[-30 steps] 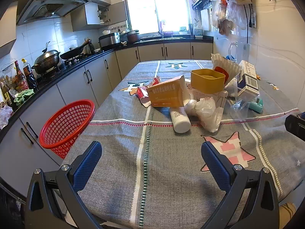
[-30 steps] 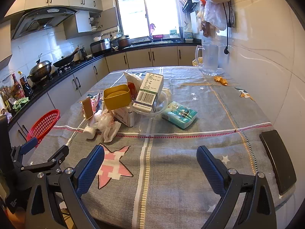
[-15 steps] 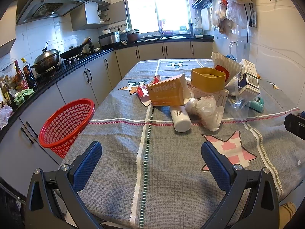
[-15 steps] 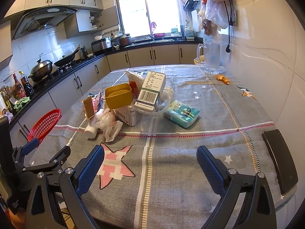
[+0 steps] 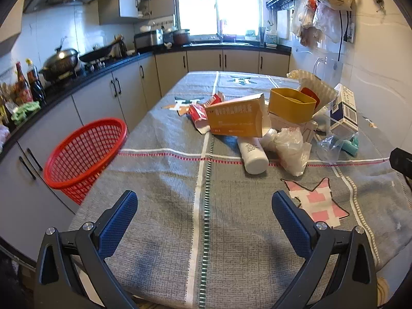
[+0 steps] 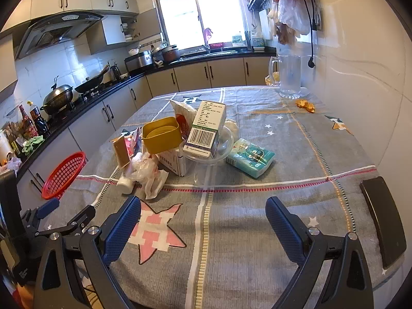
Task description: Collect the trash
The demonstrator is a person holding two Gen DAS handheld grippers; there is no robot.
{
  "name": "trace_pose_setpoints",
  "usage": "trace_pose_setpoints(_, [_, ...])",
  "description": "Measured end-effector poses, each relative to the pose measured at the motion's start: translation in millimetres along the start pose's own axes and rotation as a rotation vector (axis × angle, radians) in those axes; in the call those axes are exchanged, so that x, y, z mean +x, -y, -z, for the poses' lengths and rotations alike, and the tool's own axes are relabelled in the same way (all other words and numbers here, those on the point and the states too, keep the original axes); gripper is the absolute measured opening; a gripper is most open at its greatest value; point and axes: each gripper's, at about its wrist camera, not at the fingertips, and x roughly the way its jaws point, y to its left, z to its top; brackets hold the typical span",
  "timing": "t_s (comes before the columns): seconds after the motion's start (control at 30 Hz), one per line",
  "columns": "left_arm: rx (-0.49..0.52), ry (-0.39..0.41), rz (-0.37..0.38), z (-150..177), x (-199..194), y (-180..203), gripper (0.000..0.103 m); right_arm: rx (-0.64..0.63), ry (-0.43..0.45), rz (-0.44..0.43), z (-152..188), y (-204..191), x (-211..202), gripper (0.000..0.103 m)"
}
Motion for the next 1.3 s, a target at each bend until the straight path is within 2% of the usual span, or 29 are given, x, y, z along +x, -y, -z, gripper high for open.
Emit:
trace_pose_setpoints(0.2, [-0.047, -0.059, 0.121, -9, 12, -10, 0.103, 0.018, -0.007, -0.016, -11, 8, 6, 0.099])
trace_pose_setpoints(0.43, [-0.144, -0.110, 0.256, -46, 29, -21, 0.095, 0.075, -0.004, -0.052, -43, 22, 15, 0.099])
trace_pose_setpoints(0.47, [-0.157, -0.118, 0.271, -52, 32, -22, 0.091, 0.082, -0.016, -0.063, -50, 22, 21, 0.099])
trace_pose_setpoints(0.5, [-0.171, -0.128, 0.288, -59, 36, -23, 0.083, 0.086, -0.025, -0.068, -56, 22, 26, 0.099])
trace_pose_setpoints(0.57, [-0.189, -0.141, 0.309, -68, 40, -24, 0.075, 0.093, -0.031, -0.068, -65, 21, 34, 0.099])
trace_pose_setpoints(0.7, [-0.219, -0.153, 0.313, -82, 51, -27, 0.073, 0.069, -0.044, -0.019, -79, 10, 58, 0.099])
trace_pose_setpoints(0.87, [-0.244, -0.175, 0.310, -93, 60, -33, 0.073, 0.046, -0.066, 0.064, -86, 4, 83, 0.089])
trace_pose_setpoints(0.93, [-0.270, -0.192, 0.313, -98, 67, -36, 0.073, 0.048, -0.084, 0.068, -86, 5, 91, 0.083])
trace_pose_setpoints(1.0, [-0.281, -0.218, 0.315, -103, 74, -38, 0.073, 0.034, -0.094, 0.091, -85, 5, 96, 0.066])
trace_pose_setpoints(1.03, [-0.289, -0.232, 0.318, -105, 78, -38, 0.073, 0.032, -0.096, 0.089, -84, 7, 97, 0.052])
trace_pose_setpoints(1.07, [-0.298, -0.238, 0.322, -106, 80, -38, 0.073, 0.033, -0.101, 0.086, -83, 8, 97, 0.042])
trace_pose_setpoints(1.3, [-0.339, -0.285, 0.303, -118, 96, -30, 0.073, 0.072, -0.042, 0.028, -80, 21, 79, 0.038])
